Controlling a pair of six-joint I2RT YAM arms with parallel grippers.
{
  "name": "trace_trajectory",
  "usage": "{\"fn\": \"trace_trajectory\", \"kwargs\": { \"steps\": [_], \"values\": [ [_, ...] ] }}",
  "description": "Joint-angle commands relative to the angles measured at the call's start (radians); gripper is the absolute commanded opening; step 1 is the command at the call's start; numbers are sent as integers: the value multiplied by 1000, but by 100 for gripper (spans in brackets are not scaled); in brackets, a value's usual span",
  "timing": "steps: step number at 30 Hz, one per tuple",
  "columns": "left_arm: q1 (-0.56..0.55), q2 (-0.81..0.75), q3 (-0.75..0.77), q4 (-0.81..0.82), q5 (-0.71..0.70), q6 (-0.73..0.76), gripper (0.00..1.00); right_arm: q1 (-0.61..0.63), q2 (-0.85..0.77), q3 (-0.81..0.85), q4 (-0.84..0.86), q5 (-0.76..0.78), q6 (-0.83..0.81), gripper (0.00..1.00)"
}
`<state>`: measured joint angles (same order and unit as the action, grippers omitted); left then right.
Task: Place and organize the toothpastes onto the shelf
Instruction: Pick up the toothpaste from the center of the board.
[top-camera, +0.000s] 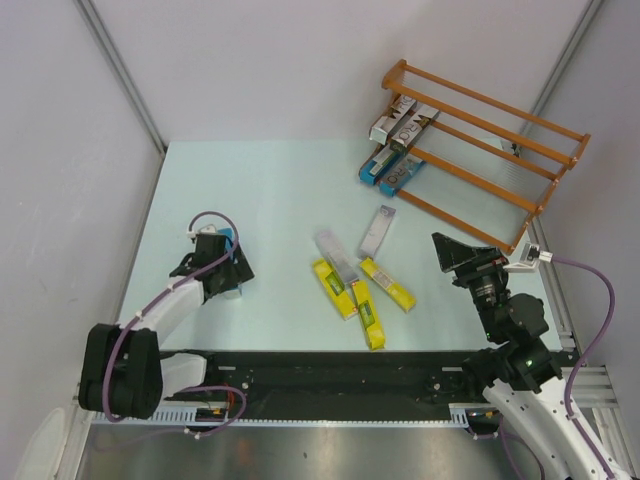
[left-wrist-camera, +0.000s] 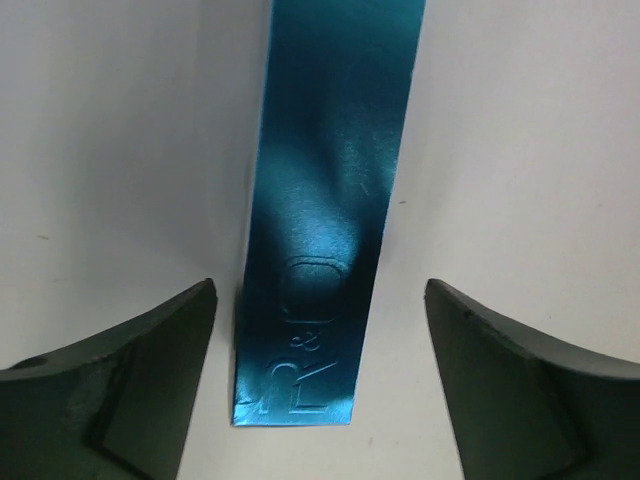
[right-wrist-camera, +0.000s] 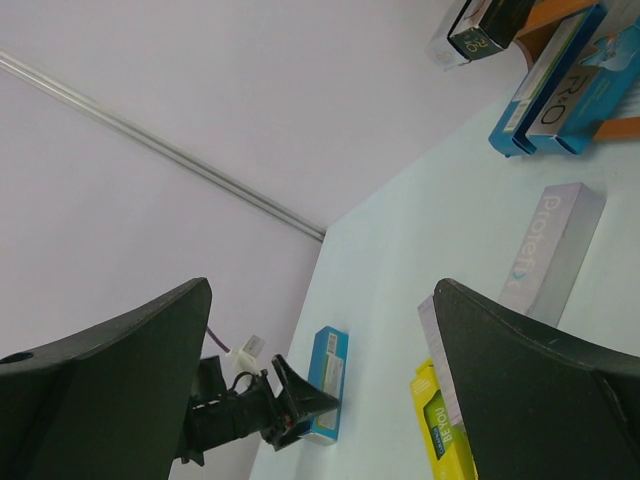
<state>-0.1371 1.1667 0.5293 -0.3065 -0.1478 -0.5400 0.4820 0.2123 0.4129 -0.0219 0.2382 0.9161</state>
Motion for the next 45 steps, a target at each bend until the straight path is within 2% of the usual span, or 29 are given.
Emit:
{"fn": "trace_trajectory", "kwargs": {
  "steps": [1, 3, 9, 10, 16, 22, 27, 32, 36, 38, 40, 45],
  "values": [
    [5, 45, -11, 105, 103, 20, 83, -3, 9, 38, 45, 0, 3, 100],
    [7, 44, -23, 124, 117, 15, 77, -3, 18, 38, 48, -4, 4, 100],
    [5, 10, -18, 110, 113, 29, 37, -3, 41, 38, 59, -11, 7, 100],
    [5, 7, -17, 107, 113, 31, 36, -3, 42, 38, 60, -14, 9, 100],
    [5, -58, -14, 101, 139, 37, 37, -5, 47, 38, 66, -20, 9, 100],
    [-5, -139, 29, 69, 266, 43, 38, -2, 55, 38, 69, -23, 10, 100],
    [-120, -130, 106, 83, 356, 34, 39, -3, 79, 38, 91, -54, 6, 100],
    [-281, -26, 224, 141, 511, 45, 39, -3, 149, 37, 172, -143, -13, 100],
    [-372, 54, 282, 303, 699, 15, 40, -3, 220, 38, 250, -227, -32, 100],
    [-407, 108, 296, 418, 854, -47, 40, -5, 243, 38, 307, -295, -40, 100],
    [-442, 129, 296, 587, 924, -131, 40, -5, 280, 38, 365, -336, -51, 100],
    [-513, 172, 336, 785, 1037, -219, 41, -5, 332, 38, 434, -421, -51, 100]
  ]
}}
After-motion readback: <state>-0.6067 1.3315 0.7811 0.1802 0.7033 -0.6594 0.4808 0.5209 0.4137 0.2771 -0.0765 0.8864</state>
